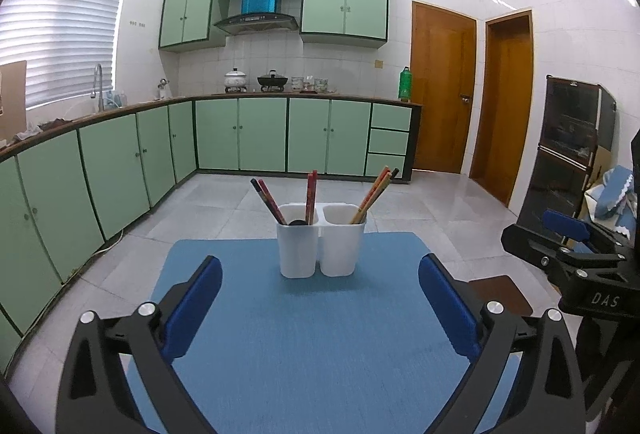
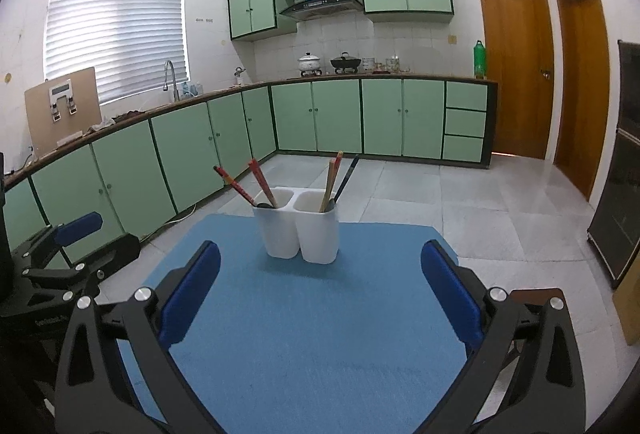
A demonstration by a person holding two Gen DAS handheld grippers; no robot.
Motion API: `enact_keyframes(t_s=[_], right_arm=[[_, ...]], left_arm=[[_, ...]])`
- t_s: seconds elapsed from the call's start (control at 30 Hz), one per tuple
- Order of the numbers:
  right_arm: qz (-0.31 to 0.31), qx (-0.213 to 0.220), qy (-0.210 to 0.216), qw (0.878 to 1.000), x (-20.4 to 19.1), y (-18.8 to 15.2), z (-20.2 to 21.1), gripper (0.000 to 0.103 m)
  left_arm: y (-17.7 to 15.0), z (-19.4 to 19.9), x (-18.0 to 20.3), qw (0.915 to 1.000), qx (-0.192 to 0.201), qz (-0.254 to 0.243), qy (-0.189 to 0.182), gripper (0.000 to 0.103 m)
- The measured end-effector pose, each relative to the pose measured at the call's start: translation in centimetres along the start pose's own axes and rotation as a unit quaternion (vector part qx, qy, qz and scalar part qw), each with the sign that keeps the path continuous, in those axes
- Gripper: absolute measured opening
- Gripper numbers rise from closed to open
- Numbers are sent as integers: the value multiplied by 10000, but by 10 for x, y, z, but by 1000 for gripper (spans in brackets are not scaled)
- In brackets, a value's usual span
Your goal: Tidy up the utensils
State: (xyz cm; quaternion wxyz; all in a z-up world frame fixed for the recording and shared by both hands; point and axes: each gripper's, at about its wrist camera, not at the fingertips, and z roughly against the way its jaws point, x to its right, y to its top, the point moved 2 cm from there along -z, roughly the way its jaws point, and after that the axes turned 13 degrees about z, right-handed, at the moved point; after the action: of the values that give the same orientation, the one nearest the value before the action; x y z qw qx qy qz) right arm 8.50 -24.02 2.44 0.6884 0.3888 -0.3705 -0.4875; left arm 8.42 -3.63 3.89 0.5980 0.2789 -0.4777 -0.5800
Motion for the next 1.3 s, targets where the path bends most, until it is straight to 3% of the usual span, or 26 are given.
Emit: enact_keyframes(t_s=[1.3], right_arm=[[211,245,146,9994,-15,-8,32,97]], left_arm=[[-14,34,6,9994,335,-88,92,97]])
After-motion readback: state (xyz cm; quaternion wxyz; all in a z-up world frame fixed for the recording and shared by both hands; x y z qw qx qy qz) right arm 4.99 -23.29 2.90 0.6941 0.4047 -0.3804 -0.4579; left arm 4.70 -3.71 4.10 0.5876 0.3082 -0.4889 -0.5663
